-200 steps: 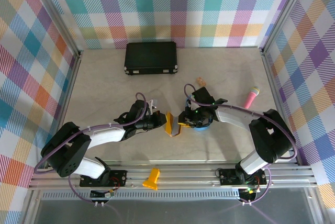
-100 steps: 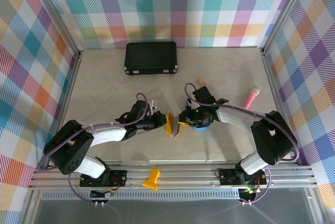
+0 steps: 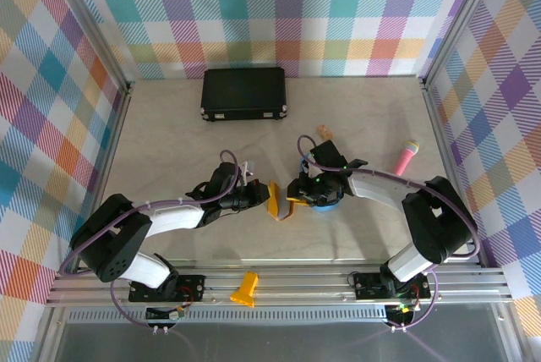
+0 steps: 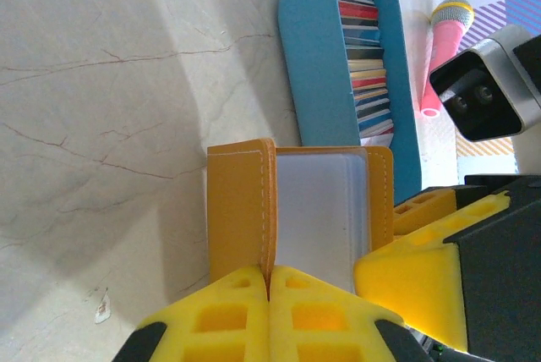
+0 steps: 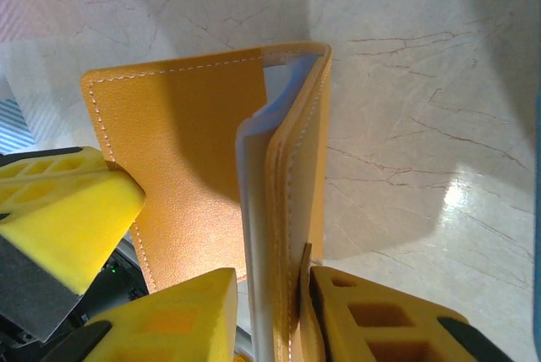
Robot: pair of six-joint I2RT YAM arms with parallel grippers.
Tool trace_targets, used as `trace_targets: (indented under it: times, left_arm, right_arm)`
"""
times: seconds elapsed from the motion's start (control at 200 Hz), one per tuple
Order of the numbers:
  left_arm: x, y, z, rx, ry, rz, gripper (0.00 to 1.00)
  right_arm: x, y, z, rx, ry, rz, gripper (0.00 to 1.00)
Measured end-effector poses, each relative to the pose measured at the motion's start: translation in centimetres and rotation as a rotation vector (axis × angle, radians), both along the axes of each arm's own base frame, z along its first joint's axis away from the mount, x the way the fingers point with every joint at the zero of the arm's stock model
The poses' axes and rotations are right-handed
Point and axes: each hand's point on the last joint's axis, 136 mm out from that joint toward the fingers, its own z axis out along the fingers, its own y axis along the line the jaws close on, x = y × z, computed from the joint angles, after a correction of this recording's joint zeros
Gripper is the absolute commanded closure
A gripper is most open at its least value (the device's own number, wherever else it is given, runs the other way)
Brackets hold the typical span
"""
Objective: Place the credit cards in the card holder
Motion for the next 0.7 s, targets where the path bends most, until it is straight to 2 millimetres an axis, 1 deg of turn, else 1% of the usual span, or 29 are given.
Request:
trace_targets:
  times: [0.105,0.34,0.635,0.7]
  left_arm:
    - [-0.01,0.00,0.00,0.000,0.000,0.000,1.00]
    - [0.00,-0.01,0.01,-0.001,0.001,0.000,1.00]
    - [0.09,-0.08,-0.07,-0.007,0.006,0.006,1.00]
    - [0.17,-0.16,-0.05,-0.010,0.003,0.006,1.00]
  right_arm:
    - [0.04,0.03,0.02,0.002,-0.002,0.000,0.79]
    - [0.08,0.06,0.05,0.003,-0.004,0.000,0.83]
    - [0.08,0.07,-0.10,0.001,-0.001,0.001,1.00]
    - [0.11,0.09,-0.08,0.002,-0.002,0.001,1.00]
